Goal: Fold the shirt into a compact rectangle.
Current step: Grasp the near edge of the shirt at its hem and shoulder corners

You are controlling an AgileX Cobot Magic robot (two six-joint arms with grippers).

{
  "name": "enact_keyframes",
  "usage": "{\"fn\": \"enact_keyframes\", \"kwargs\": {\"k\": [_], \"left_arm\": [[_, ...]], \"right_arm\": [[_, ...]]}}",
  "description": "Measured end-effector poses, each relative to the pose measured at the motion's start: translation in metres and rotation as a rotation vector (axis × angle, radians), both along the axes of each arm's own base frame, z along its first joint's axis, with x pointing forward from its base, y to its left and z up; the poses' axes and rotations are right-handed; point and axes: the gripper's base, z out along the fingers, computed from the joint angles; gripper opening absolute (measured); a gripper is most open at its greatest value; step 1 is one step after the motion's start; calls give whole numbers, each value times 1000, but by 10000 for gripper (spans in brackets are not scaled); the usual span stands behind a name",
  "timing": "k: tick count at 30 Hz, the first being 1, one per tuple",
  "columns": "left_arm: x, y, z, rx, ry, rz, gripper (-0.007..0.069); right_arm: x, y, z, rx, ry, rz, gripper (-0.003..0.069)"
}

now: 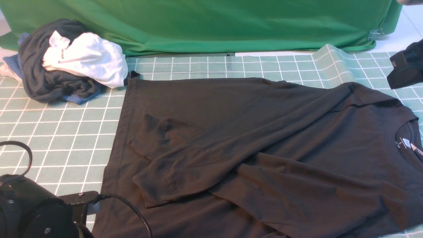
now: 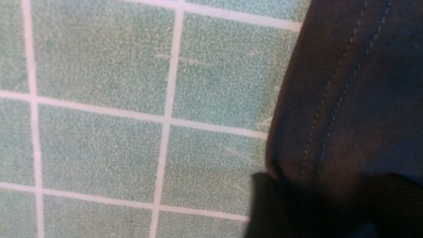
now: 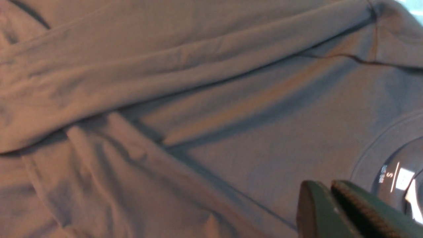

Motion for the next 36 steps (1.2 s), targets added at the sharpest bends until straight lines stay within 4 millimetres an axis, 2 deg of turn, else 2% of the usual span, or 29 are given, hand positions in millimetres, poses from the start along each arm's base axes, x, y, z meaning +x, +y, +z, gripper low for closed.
{"fn": "enact_keyframes", "kwargs": {"k": [1, 2, 4, 6, 10, 11, 12, 13, 14, 15, 17, 18, 19, 22, 23, 26, 30, 31, 33, 34, 36], "left_arm": [[0, 0, 0, 0, 0, 0, 281], [0, 0, 0, 0, 0, 0, 183], [0, 0, 0, -4, -3, -3, 76], [0, 0, 0, -4, -4, -24, 36], [4, -2, 11, -10, -24, -54, 12], [7, -3, 21, -12, -46, -65, 11], [8, -3, 23, -12, -50, -68, 11], [11, -3, 39, -8, -89, -85, 10], [13, -3, 50, -4, -113, -95, 10], [14, -2, 52, -4, -118, -96, 10], [16, -1, 78, -2, -178, -105, 10], [16, -1, 80, -1, -179, -105, 10], [18, -1, 93, -10, -215, -105, 8], [20, -2, 102, -17, -243, -105, 8], [21, -2, 104, -15, -253, -108, 8], [22, -2, 104, -14, -257, -109, 8], [25, -3, 102, -12, -265, -112, 8], [25, -3, 102, -12, -266, -112, 8], [27, -4, 100, -10, -260, -113, 8], [29, -5, 97, -5, -249, -115, 8], [30, -6, 95, -3, -244, -117, 8]], "right_arm": [[0, 0, 0, 0, 2, 1, 57], [-1, 0, 0, -5, 8, 15, 58], [-3, 0, 0, -8, 13, 23, 60], [-4, 0, 1, -9, 14, 26, 62], [-10, 0, 7, -9, 3, 34, 68], [-13, 0, 9, -12, 1, 43, 68], [-14, 0, 10, -13, 1, 47, 68], [-18, 0, 13, -16, 2, 58, 68], [-20, 0, 15, -17, 3, 62, 68], [-21, 0, 15, -17, 4, 64, 68], [-28, 2, 20, -16, 3, 77, 69], [-29, 2, 20, -16, 2, 78, 69], [-36, 7, 20, -19, 2, 99, 69], [-49, 19, 17, -20, 7, 153, 68], [-61, 30, 10, -26, 28, 214, 67], [-76, 46, -3, -41, 61, 312, 67], [-99, 63, -47, -98, 185, 434, 104], [-100, 64, -50, -102, 186, 440, 108], [-108, 65, -70, -126, 228, 458, 164], [-115, 66, -87, -141, 242, 472, 236], [-120, 67, -104, -159, 231, 496, 330]]}}
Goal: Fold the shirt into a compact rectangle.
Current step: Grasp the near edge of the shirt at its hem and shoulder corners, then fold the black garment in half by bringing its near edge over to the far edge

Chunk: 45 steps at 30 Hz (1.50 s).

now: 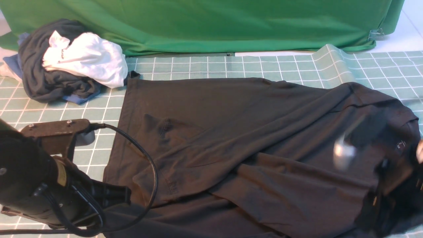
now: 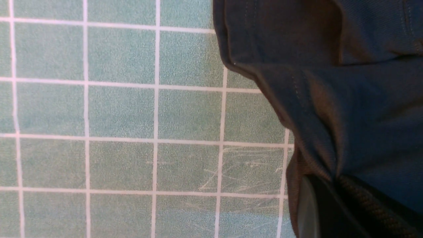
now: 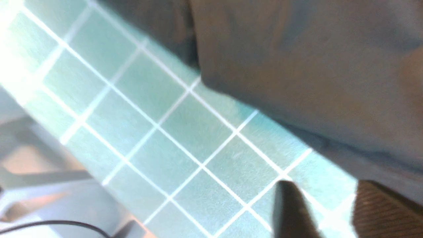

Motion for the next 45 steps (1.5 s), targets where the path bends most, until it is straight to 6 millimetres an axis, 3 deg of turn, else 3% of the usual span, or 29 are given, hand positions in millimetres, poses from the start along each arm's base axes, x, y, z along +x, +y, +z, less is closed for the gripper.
{"fn": "enact_keyframes", "kwargs": {"k": [3, 6, 17, 21, 22, 23, 27, 29, 32, 38, 45], "left_arm": [[4, -2, -3, -3, -5, -4, 9], [7, -4, -5, -12, -13, -15, 11], [8, -4, -10, 20, 19, -30, 11], [7, -2, -10, 44, 37, -33, 11], [6, -1, -10, 51, 41, -33, 11], [6, -1, -10, 52, 42, -34, 11], [8, -2, -8, 51, 33, -33, 11], [13, -3, 2, 47, -5, -35, 11], [21, -2, 13, 32, -50, -13, 11], [57, 19, 48, -60, -185, 92, 11], [122, 35, 55, -149, -239, 145, 11]], "right_arm": [[-6, 4, -21, 3, -65, 55, 492], [-8, 8, -32, 4, -103, 88, 563], [6, 12, -66, -135, -110, 193, 545], [12, 14, -73, -150, -127, 204, 493], [14, 14, -76, -159, -136, 214, 417], [14, 14, -76, -159, -137, 215, 407], [16, 14, -78, -175, -156, 235, 111], [17, 14, -75, -181, -162, 243, 52], [21, 15, -65, -175, -193, 243, 35], [44, 22, -21, -147, -374, 238, 20], [94, 16, 2, -155, -451, 160, 20]]}}
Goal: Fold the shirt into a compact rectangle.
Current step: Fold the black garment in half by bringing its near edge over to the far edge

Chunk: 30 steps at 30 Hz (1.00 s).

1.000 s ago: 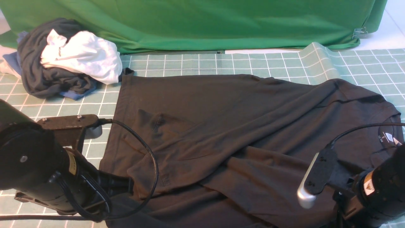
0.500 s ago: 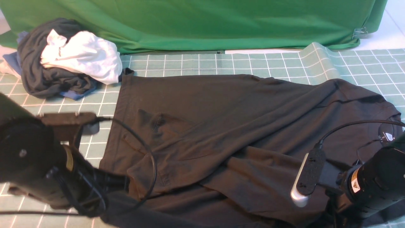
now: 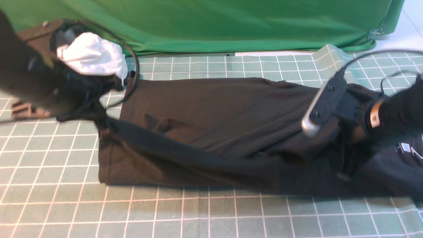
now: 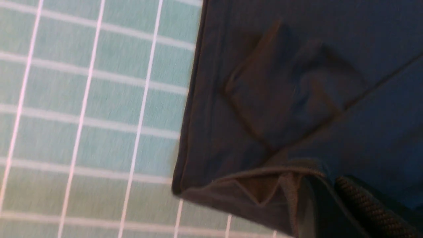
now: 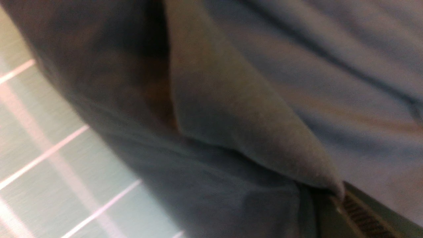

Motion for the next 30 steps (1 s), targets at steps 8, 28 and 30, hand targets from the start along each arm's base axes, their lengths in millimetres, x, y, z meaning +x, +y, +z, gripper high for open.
{"fn": "enact_keyframes", "kwargs": {"k": [8, 28, 30], "left_arm": [[84, -1, 4, -10, -58, 18, 11], [212, 23, -76, 5, 44, 95, 11], [213, 23, -85, 7, 60, 93, 12]], "right_arm": [[69, 0, -2, -6, -32, -50, 19], [197, -5, -60, -10, -81, -118, 23], [201, -4, -68, -6, -92, -115, 37]]}}
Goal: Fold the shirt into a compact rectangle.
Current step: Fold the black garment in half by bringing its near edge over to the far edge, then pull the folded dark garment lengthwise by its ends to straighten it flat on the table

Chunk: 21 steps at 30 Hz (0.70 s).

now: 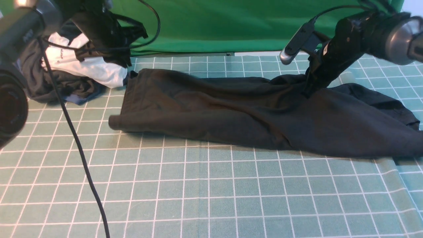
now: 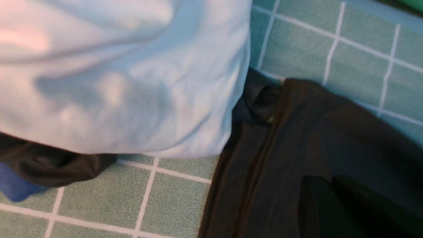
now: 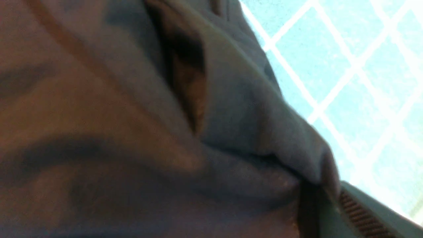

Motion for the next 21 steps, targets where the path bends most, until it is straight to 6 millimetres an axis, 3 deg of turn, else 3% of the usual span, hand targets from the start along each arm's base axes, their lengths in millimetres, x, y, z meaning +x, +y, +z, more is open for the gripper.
{"fn": "enact_keyframes", "kwargs": {"k": [2, 7, 8, 10, 11, 13, 16, 19, 21], "left_arm": [[1, 0, -4, 0, 7, 0, 13], [1, 0, -3, 20, 5, -42, 17], [0, 0, 3, 31, 4, -65, 18], [-1, 0, 7, 36, 6, -79, 17], [-2, 0, 12, 44, 5, -97, 17], [-4, -1, 17, 49, -1, -109, 17], [-5, -4, 23, 66, -14, -149, 27], [-3, -8, 21, 79, -31, -171, 55], [4, -14, 10, 107, -61, -209, 130]], "right_arm": [[2, 0, -4, 3, -10, 0, 66], [7, 1, -2, 27, -54, -20, 259], [8, 1, 4, 47, -57, -51, 350], [7, 1, 9, 54, -55, -66, 391], [5, 0, 22, 73, -47, -102, 434], [3, -1, 35, 96, -43, -142, 451], [-9, -5, 73, 138, -17, -229, 448], [-18, -7, 91, 152, -3, -259, 419], [-26, -8, 104, 172, 11, -278, 358]]}}
